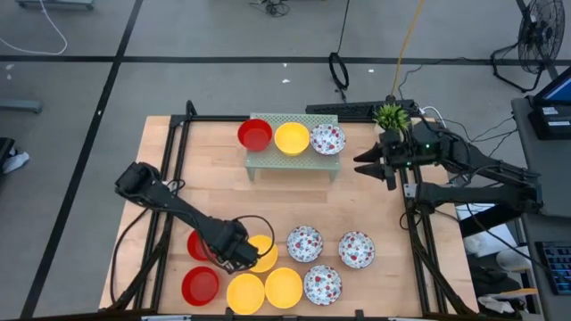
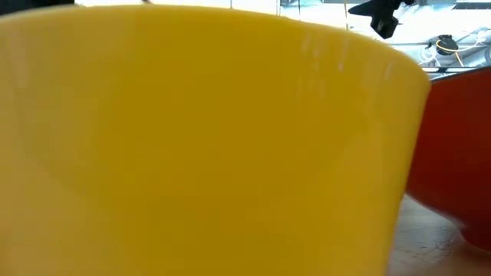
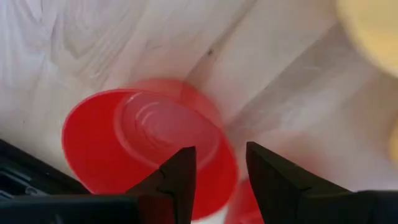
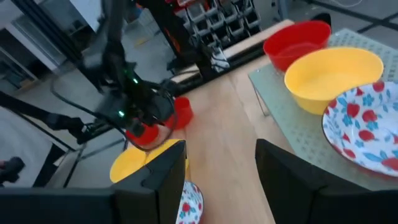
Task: Pick & Place Mini bowls
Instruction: Stack the red bowl on the red bowl on the shelf
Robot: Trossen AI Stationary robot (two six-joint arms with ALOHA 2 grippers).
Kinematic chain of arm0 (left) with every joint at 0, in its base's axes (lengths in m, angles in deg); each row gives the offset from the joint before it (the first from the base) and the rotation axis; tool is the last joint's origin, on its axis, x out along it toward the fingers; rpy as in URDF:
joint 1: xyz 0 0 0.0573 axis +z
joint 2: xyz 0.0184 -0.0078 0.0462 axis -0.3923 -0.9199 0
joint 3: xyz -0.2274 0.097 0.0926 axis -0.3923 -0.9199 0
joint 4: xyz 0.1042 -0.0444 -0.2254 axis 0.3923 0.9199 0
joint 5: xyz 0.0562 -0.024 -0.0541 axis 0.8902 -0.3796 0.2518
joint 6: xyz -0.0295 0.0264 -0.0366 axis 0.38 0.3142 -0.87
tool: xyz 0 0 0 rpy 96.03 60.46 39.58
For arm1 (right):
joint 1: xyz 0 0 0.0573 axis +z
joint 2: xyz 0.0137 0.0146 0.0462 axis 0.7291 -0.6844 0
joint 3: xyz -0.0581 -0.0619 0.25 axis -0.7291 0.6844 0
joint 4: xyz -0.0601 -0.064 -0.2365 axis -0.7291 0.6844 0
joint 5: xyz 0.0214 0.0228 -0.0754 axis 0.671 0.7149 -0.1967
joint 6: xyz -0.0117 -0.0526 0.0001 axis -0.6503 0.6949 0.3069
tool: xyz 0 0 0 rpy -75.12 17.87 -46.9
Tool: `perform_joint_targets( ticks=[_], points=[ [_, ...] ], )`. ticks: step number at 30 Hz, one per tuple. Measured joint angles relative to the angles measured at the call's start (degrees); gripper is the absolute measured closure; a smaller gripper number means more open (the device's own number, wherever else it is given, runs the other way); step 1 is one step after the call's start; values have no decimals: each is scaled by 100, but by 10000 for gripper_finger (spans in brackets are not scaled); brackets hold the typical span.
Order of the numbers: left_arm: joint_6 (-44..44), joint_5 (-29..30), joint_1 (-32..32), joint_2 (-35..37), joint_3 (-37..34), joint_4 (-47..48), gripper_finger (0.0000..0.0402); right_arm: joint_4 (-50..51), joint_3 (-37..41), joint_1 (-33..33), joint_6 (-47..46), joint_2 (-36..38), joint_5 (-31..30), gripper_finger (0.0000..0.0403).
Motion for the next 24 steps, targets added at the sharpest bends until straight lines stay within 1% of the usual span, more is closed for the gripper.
perform_joint_targets(
  ticks=[2, 8, 16, 19, 24],
  points=[
    [1, -8, 1, 0, -212, -218, 256, -46, 0, 0, 0, 0, 1, 220],
    [-2, 7, 1, 0, -598, -404, 256, -114, 0, 0, 17, 0, -1, 220],
    [154, 135, 4, 0, -689, -832, 261, -113, 0, 0, 20, 0, -8, 220],
    [195, 138, 6, 0, -689, -810, 292, -112, 0, 0, 20, 0, -10, 220],
    [371, -35, 28, 0, -689, -741, 383, -111, 0, 0, 22, -3, -12, 220]
  ],
)
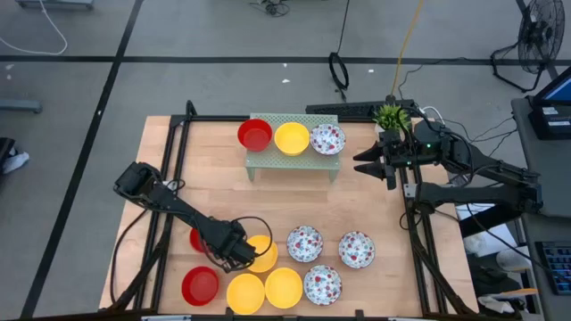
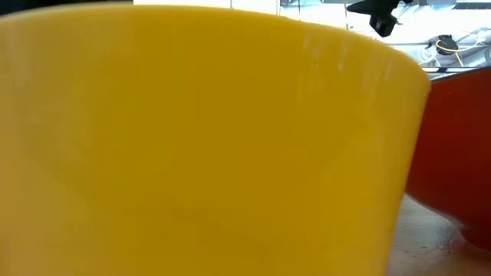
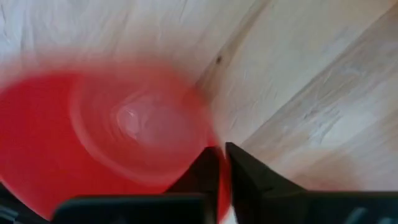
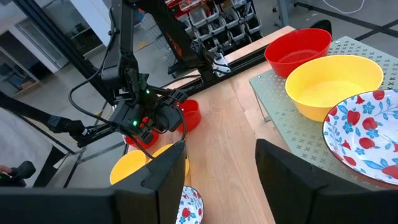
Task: Pick & Place Mini bowls
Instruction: Stack the red bowl on the red bowl on the shelf
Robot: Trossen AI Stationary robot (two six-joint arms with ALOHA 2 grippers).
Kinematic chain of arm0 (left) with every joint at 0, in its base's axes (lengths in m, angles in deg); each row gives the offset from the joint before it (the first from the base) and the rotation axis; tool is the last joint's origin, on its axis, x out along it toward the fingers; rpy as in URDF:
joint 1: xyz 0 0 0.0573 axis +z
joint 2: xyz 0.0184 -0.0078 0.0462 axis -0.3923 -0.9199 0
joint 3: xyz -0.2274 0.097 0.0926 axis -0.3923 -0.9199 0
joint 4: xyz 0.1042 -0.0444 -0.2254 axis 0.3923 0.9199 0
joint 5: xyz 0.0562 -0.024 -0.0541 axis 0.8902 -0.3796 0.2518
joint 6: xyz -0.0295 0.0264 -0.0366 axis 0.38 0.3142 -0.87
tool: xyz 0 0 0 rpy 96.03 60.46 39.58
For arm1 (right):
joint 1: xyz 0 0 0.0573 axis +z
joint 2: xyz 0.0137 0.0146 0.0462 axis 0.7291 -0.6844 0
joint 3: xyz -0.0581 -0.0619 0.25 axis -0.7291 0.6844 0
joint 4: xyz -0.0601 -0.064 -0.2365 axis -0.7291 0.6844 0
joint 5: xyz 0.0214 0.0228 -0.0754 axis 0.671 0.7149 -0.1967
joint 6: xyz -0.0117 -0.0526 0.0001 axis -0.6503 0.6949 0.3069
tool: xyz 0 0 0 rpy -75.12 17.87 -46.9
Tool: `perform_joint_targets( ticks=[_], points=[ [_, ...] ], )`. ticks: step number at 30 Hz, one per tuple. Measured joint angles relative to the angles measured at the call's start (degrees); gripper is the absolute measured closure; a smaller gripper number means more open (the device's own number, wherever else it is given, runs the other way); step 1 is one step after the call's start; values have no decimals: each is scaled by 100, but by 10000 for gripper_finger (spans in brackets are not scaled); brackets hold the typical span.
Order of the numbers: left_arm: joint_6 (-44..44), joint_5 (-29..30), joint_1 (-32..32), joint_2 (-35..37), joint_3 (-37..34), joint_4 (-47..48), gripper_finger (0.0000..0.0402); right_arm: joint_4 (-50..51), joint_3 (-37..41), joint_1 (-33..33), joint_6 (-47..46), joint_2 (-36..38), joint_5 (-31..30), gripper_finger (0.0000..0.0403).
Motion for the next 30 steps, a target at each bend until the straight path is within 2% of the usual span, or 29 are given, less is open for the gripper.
perform_joint_targets(
  ticks=[5, 9, 15, 18, 22, 25, 30],
  points=[
    [330, -104, 84, 181, 12, 26, 389, 9, 0, 0, 0, 0, -4, 220],
    [418, -56, 236, 687, 13, 78, 395, 26, 0, 0, -22, 0, -4, 220],
    [374, 736, 600, 1820, 364, 281, 396, 48, -2, 0, -142, 0, -4, 220],
    [511, 1474, 844, 2304, 695, 511, 395, 106, -2, 0, -81, 0, -7, 220],
    [1211, 2240, 1328, 2642, 1340, 652, 397, 129, -2, 0, 90, 0, -4, 220],
    [2092, 2808, 1747, 2673, 1918, 735, 396, 150, -2, 0, 145, 0, -4, 220],
    [3479, 3135, 2694, 2574, 2554, 571, 398, 203, -2, 0, 153, 0, -4, 220]
  ],
)
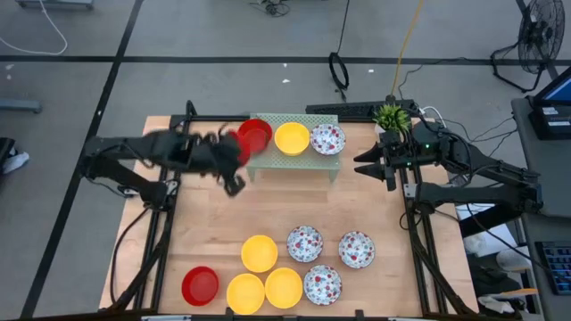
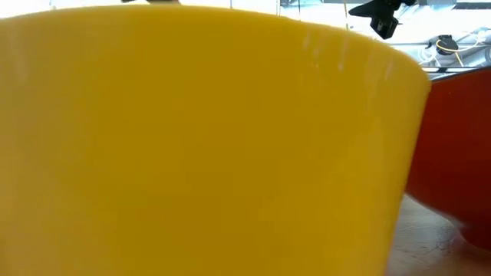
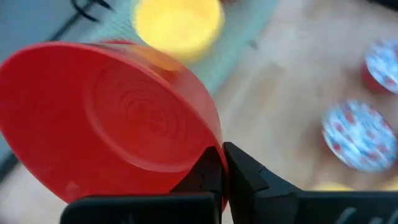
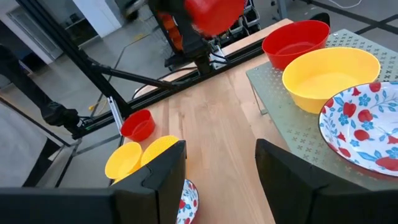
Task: Pick & Place Mini bowls
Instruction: Stack the red bowl on the red bowl on the shelf
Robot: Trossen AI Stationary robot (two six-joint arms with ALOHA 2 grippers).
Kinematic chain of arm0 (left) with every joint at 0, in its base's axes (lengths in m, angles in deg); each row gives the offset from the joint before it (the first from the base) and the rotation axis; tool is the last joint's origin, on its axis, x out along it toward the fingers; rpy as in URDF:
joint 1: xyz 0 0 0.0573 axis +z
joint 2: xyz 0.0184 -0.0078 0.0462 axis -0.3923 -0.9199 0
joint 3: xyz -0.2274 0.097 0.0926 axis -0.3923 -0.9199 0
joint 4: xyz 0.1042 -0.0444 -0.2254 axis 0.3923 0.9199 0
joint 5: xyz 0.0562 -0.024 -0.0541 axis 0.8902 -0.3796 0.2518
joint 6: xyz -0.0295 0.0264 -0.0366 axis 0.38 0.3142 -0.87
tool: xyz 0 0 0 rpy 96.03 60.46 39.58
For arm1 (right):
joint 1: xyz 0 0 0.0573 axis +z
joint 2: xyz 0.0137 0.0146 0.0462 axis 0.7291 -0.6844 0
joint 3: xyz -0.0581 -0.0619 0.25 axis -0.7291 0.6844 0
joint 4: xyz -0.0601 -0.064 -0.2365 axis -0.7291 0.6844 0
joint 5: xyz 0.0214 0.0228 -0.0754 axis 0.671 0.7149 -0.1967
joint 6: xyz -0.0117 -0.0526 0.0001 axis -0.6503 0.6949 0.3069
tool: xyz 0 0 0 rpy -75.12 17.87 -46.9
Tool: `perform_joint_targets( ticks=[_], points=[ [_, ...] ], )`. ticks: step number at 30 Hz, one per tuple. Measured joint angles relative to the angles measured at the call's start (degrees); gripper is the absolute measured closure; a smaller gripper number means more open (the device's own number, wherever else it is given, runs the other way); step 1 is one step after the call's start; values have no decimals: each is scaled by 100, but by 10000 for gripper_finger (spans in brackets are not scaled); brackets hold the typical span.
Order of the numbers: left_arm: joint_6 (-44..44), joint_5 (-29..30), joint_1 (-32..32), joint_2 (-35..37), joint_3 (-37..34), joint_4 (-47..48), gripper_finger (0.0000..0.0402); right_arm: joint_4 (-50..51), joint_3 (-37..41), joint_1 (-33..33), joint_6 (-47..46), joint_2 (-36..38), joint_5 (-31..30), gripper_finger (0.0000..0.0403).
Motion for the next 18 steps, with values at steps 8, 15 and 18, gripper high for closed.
perform_joint_targets(
  ticks=[8, 15, 18],
  points=[
    [1378, -662, 1392, -638, 15, -175, 397, 48, -2, 0, 22, 2, 0, 220],
    [1963, -878, 1914, -1098, 15, -342, 397, 359, -2, 0, 22, 0, -1, 220],
    [2104, -936, 2000, -1232, 15, -357, 397, 396, -2, 0, 24, 0, -2, 220]
  ],
)
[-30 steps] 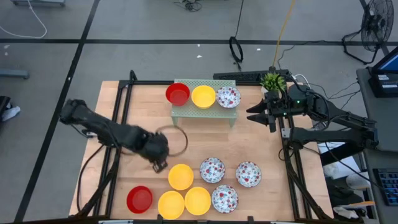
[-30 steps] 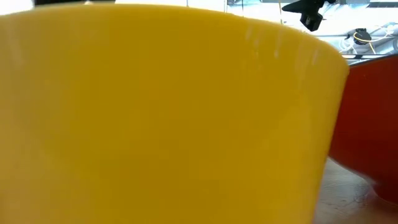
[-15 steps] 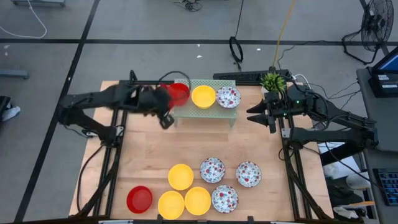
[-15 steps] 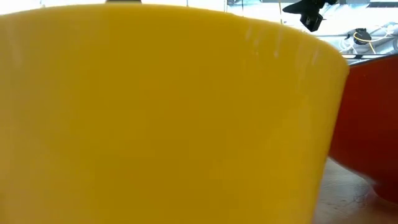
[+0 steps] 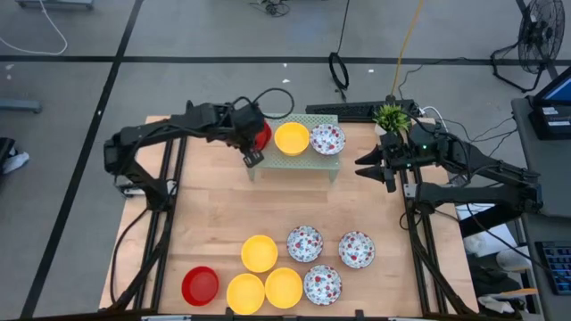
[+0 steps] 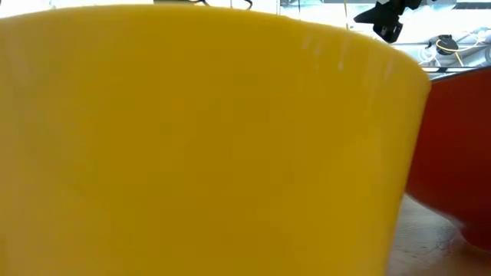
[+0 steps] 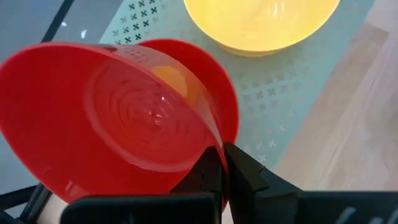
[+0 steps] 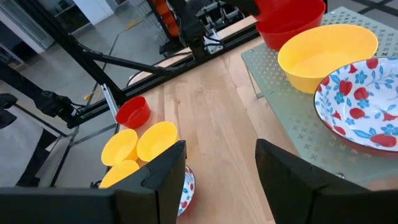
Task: Pick & Place Mini bowls
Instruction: Stack the red bowl on the red bowl on the shelf
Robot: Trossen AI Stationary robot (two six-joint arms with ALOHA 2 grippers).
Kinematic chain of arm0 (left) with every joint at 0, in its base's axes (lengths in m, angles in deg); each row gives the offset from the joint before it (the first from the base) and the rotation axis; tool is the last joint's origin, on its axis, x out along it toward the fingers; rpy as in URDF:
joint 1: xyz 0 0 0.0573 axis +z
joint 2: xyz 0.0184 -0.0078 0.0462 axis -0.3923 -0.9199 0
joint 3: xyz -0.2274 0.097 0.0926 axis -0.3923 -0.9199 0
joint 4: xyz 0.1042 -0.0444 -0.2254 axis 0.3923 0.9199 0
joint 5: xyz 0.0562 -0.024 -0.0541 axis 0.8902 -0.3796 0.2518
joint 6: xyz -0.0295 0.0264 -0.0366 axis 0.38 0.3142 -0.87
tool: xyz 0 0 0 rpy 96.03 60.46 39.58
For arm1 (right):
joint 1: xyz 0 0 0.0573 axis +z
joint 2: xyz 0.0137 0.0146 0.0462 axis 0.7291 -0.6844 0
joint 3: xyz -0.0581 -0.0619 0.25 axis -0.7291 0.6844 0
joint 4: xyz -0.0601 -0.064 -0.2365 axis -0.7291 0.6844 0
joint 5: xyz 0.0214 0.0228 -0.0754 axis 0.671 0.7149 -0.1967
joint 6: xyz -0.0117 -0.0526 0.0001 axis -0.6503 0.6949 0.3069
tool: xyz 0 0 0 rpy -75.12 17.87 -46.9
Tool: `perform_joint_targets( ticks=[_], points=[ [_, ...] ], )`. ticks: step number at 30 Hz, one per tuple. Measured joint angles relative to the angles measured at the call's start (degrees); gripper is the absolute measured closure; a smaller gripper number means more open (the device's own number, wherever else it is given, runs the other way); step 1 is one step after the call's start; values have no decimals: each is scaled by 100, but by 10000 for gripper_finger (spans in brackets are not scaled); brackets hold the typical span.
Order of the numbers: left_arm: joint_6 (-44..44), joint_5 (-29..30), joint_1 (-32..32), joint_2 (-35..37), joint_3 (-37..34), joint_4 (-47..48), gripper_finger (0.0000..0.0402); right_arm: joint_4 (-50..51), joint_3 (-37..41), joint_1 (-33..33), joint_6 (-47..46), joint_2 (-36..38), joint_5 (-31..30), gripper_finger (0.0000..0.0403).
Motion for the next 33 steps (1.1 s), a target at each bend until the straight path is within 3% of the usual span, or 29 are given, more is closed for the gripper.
perform_joint_targets(
  ticks=[10, 15, 33],
  points=[
    [249, -52, -14, -92, 0, -156, 397, 33, 0, 0, 0, 0, -15, 220],
    [282, -352, -39, -164, 2, -219, 397, 33, 0, -2, 0, 0, -15, 220],
    [956, -328, -161, -483, 148, -470, 396, 89, 0, 0, 134, 0, -24, 220]
  ],
)
